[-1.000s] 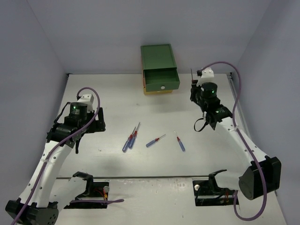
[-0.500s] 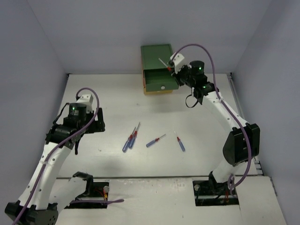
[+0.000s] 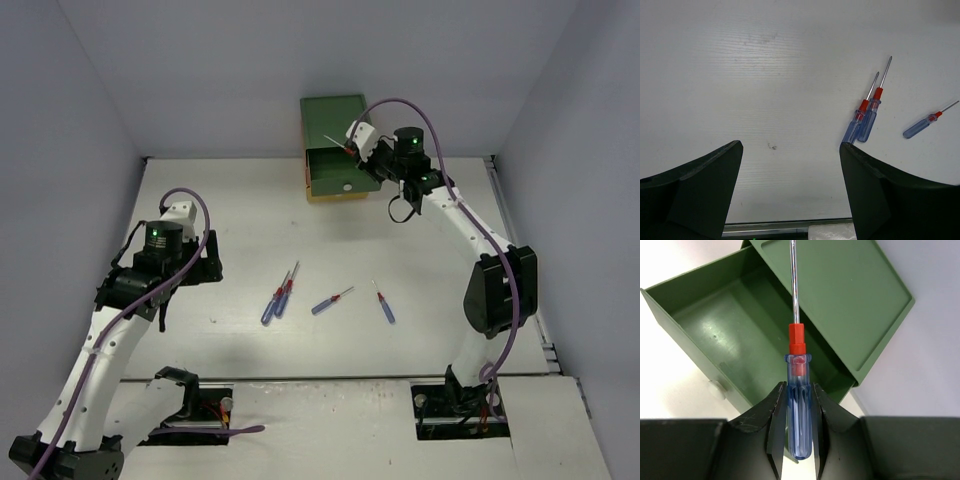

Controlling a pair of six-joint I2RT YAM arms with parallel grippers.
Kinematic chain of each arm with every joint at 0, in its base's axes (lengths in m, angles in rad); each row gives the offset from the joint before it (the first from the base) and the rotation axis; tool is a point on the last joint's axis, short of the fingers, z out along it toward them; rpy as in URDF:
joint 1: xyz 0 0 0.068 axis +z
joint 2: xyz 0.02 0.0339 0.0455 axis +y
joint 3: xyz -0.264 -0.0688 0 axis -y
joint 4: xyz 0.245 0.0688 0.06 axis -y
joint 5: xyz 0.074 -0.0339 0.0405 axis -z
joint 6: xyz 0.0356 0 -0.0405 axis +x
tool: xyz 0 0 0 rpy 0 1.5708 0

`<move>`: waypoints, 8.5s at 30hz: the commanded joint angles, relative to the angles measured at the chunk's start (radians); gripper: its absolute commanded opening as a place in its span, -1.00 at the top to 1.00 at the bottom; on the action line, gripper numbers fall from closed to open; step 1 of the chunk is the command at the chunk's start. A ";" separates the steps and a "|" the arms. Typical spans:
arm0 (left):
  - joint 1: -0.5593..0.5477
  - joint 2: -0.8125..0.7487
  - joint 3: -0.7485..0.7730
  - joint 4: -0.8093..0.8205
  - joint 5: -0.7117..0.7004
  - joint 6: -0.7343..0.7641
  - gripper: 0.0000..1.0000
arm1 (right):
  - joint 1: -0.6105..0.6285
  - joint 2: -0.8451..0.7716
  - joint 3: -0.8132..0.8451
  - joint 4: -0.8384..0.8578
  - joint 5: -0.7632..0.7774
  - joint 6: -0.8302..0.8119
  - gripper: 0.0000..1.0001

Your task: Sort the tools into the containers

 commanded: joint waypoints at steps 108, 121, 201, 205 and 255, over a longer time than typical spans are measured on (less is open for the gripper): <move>-0.002 0.046 0.031 -0.003 0.134 -0.001 -0.51 | 0.151 0.161 0.414 -0.225 0.313 -0.121 0.47; -0.072 0.154 0.100 0.004 0.200 0.043 -0.51 | 0.142 -0.117 0.178 -0.207 0.480 0.321 -0.34; -0.501 1.161 1.360 0.108 -0.323 0.962 1.00 | 0.077 -1.277 -0.661 -0.422 0.561 0.980 -0.64; -0.487 1.160 1.329 0.225 -0.339 1.016 1.00 | 0.077 -1.290 -0.678 -0.423 0.538 1.038 -0.65; -0.364 0.487 0.119 0.281 -0.009 0.112 -0.10 | 0.077 -1.185 -0.710 -0.425 0.517 1.002 -0.75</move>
